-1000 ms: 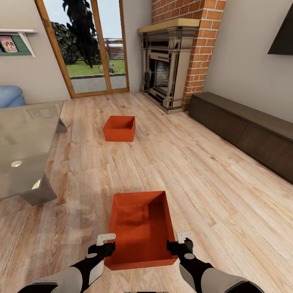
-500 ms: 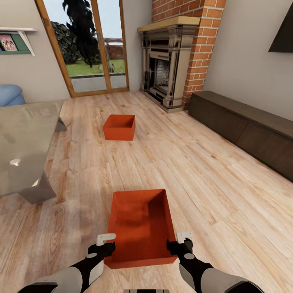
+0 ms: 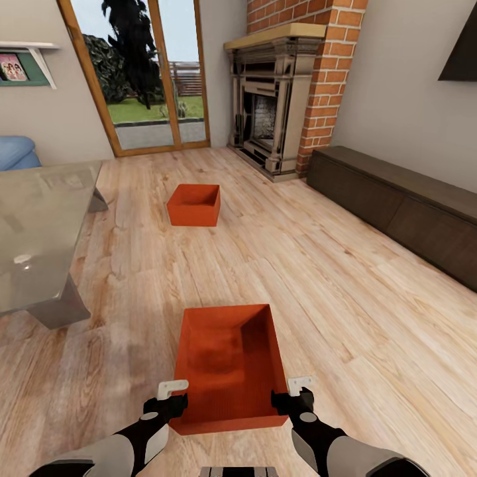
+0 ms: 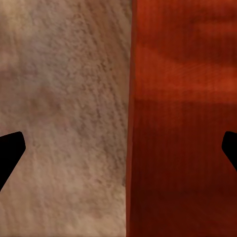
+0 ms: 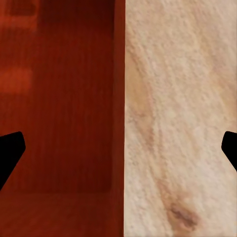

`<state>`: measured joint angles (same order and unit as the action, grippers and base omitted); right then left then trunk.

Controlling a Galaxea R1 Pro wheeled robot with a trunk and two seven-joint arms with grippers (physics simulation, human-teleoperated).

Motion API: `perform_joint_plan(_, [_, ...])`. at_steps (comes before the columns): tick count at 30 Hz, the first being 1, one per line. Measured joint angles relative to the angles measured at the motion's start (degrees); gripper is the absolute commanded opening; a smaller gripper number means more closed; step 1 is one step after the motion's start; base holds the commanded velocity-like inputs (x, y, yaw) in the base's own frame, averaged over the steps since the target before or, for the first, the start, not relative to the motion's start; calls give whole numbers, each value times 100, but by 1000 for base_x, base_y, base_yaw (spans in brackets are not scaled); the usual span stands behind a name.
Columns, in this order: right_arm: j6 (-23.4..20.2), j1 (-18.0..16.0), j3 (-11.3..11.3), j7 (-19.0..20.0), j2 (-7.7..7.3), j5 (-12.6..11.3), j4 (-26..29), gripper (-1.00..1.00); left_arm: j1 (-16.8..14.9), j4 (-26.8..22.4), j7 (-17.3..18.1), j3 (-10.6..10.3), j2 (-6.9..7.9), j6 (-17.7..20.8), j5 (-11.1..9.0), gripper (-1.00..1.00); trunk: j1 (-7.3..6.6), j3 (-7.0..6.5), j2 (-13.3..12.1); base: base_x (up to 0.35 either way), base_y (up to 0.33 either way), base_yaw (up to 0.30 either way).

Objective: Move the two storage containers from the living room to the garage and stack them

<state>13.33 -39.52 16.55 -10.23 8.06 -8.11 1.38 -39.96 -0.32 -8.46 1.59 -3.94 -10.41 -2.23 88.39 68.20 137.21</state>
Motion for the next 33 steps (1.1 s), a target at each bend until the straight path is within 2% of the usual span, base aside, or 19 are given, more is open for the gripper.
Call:
perform_joint_plan(16, [0, 0, -1, 9, -7, 0, 0, 100, 0, 0, 0, 2, 0, 0, 0, 100, 329, 269, 600, 0, 0, 0])
perform_joint_plan(19, [0, -4, -30, 8, -4, 28, 10, 100, -2, -4, 1, 6, 0, 1, 10, 100, 336, 334, 606, 0, 0, 0])
perform_joint_plan(33, [-3, -4, -27, 12, -6, 38, 12, 100, -2, -5, 1, 11, 0, 2, 13, 100, 336, 335, 607, 0, 0, 0])
